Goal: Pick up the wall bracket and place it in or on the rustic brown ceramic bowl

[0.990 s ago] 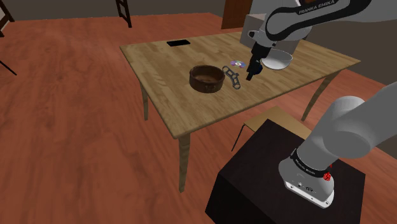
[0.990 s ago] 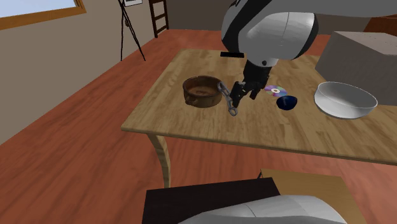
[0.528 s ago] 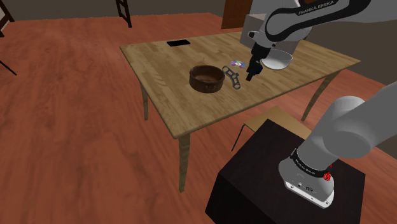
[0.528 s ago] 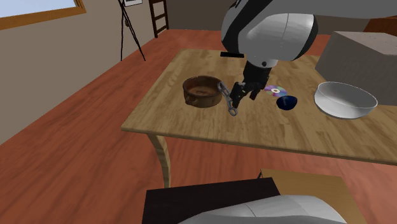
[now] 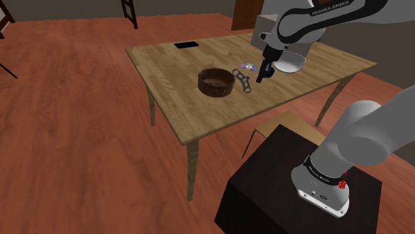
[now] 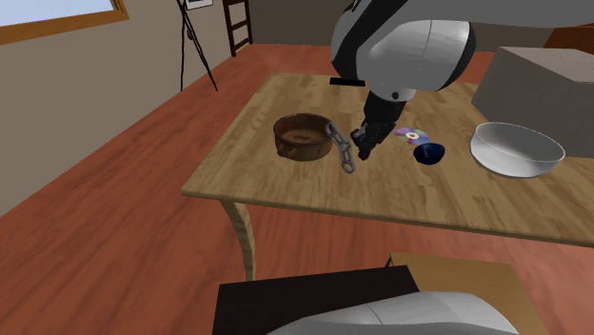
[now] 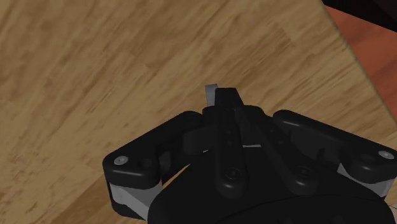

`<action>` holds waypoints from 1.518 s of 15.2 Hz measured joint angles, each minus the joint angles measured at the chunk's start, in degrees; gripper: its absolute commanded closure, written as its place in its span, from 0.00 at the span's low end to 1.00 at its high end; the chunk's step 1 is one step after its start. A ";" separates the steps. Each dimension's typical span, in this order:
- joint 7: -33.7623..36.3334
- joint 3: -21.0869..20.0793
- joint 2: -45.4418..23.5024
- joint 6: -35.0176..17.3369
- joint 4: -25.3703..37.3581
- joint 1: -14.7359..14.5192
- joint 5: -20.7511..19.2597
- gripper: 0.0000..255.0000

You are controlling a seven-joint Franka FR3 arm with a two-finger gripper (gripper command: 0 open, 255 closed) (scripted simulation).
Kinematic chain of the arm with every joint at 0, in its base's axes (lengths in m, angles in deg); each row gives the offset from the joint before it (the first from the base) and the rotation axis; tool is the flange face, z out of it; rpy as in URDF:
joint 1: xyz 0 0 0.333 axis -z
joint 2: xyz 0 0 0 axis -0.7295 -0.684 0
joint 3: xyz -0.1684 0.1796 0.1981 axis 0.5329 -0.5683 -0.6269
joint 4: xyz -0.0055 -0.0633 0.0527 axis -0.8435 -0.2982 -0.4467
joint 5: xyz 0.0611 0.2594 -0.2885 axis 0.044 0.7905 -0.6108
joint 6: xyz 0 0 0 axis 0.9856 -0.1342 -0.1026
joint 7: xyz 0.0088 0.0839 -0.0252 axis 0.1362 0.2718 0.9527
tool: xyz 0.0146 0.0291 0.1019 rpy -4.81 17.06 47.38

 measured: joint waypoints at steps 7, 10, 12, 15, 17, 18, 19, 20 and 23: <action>-0.34 0.19 -4.17 -1.14 4.23 -3.25 4.69 0.00; -1.26 0.63 -7.48 -1.87 7.69 -5.47 8.61 0.00; -1.70 0.80 -8.55 -3.15 7.56 -5.96 9.61 0.00; -2.41 1.05 -10.17 -5.41 6.81 -6.50 10.74 0.00; -2.98 1.24 -11.24 -7.05 6.13 -6.82 11.49 0.00; -3.00 1.22 -11.37 -7.29 6.01 -6.87 11.59 0.00; -3.01 1.21 -11.42 -7.43 5.93 -6.90 11.64 0.00; -3.01 1.21 -11.46 -7.48 5.92 -6.92 11.66 0.00; -3.01 1.20 -11.48 -7.54 5.90 -6.93 11.68 0.00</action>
